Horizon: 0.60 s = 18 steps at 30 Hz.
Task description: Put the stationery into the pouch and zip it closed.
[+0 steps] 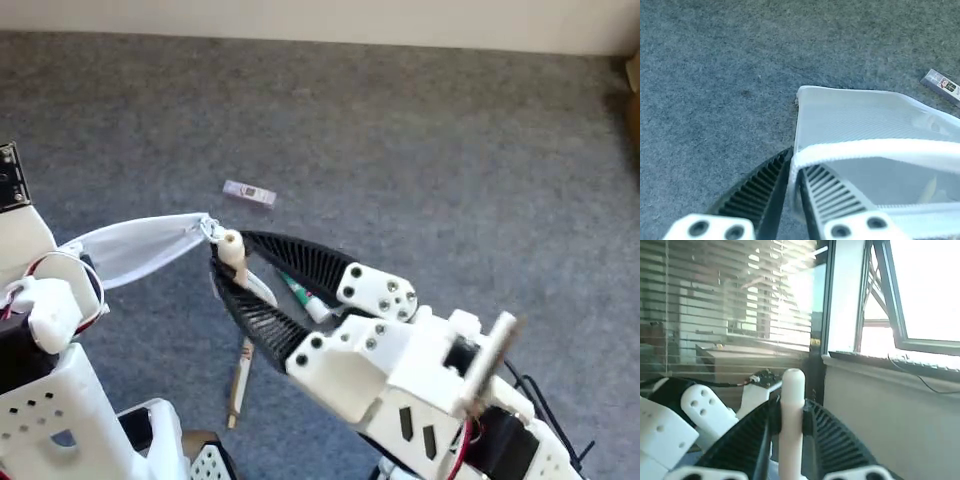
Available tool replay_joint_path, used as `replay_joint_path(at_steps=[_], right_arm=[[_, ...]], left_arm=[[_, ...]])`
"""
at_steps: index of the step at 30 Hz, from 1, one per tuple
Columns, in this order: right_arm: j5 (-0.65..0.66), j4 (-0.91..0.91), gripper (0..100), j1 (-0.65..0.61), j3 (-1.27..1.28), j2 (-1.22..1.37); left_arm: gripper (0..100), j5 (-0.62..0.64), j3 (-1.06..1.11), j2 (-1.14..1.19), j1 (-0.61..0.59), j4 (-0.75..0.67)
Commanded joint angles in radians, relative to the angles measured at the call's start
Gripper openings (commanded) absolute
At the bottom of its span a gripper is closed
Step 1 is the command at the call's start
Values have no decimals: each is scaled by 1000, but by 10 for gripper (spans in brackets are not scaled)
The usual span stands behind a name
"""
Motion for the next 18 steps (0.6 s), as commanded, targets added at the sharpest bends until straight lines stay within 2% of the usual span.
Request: replay_joint_path(at_steps=[1,6,14,18], right_arm=[[-3,-131,5,-45,-4,-8],[-3,-295,5,-45,21,25],[-3,-710,5,-41,228,117],[-3,-837,5,-41,289,139]], left_arm=[[7,-11,-10,12,8,-6],[7,-11,-12,10,8,-6],[7,-11,-8,10,8,-6],[7,-11,-7,10,8,-6]])
